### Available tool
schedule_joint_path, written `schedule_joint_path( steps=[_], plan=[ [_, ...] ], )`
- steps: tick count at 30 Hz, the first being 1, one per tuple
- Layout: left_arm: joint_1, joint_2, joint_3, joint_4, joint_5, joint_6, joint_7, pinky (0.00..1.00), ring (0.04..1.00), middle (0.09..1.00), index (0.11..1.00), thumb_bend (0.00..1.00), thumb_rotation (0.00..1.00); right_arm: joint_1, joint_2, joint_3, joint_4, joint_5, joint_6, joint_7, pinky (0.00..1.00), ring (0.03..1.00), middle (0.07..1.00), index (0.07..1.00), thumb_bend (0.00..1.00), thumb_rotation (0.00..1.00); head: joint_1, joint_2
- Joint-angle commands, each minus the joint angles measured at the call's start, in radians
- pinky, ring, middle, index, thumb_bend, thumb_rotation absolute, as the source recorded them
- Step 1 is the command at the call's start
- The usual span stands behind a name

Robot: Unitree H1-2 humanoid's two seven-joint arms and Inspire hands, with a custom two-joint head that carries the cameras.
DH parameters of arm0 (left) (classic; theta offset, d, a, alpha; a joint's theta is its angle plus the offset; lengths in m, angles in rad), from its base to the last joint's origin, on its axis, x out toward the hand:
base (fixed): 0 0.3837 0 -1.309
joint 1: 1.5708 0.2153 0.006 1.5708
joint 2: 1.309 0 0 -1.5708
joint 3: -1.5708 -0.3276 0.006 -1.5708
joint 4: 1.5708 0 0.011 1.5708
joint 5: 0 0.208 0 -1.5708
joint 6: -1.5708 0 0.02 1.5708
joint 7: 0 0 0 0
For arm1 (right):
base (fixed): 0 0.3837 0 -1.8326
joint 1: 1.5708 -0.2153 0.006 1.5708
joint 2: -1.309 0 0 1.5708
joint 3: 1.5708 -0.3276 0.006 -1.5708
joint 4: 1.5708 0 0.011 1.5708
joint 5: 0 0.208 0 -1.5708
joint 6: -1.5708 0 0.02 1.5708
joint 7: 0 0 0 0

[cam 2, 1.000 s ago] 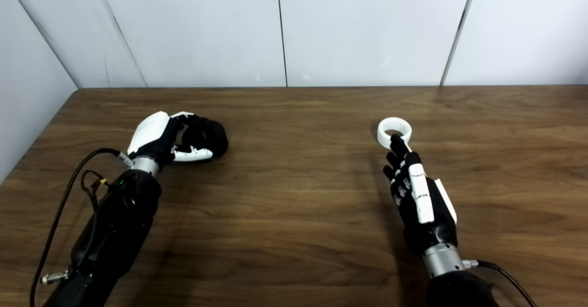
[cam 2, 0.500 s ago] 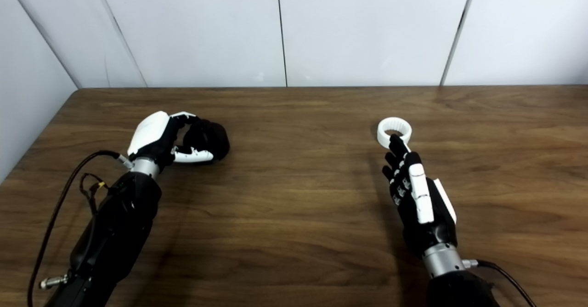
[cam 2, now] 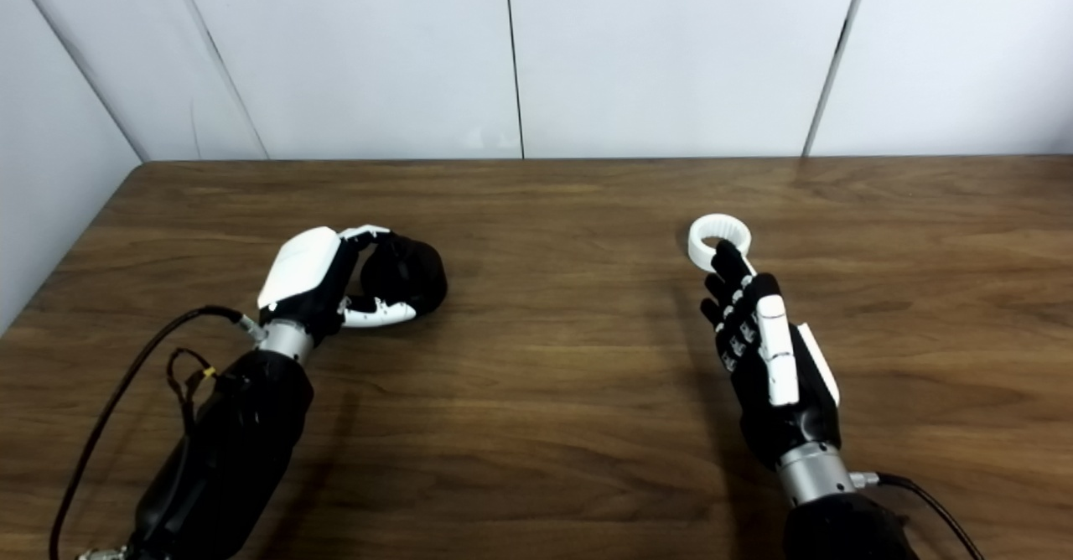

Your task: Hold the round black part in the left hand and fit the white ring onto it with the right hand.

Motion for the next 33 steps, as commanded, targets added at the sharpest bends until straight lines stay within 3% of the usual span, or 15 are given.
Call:
schedule_joint_path(
  steps=[1, 21, 33],
  plan=[
    [0.009, 0.007, -0.012, -0.028, 0.023, -0.020, 0.003, 0.74, 0.850, 0.840, 0.735, 0.74, 0.35, 0.001, -0.003, -0.003, -0.039, 0.009, -0.006, 0.008, 0.98, 0.988, 0.976, 0.952, 0.52, 0.96, 0.001, 0.001],
    [0.165, -0.038, -0.110, -0.168, 0.155, -0.103, 0.012, 0.73, 0.831, 0.820, 0.707, 0.74, 0.33, 0.000, 0.006, 0.002, -0.043, -0.004, 0.003, 0.004, 0.97, 0.989, 0.977, 0.954, 0.51, 0.96, -0.017, 0.013],
    [0.294, -0.073, -0.140, -0.253, 0.200, -0.171, 0.041, 0.77, 0.856, 0.834, 0.724, 0.72, 0.39, 0.003, 0.018, 0.007, -0.040, -0.016, -0.001, -0.003, 0.97, 0.984, 0.974, 0.943, 0.53, 0.92, -0.048, 0.014]
  ],
)
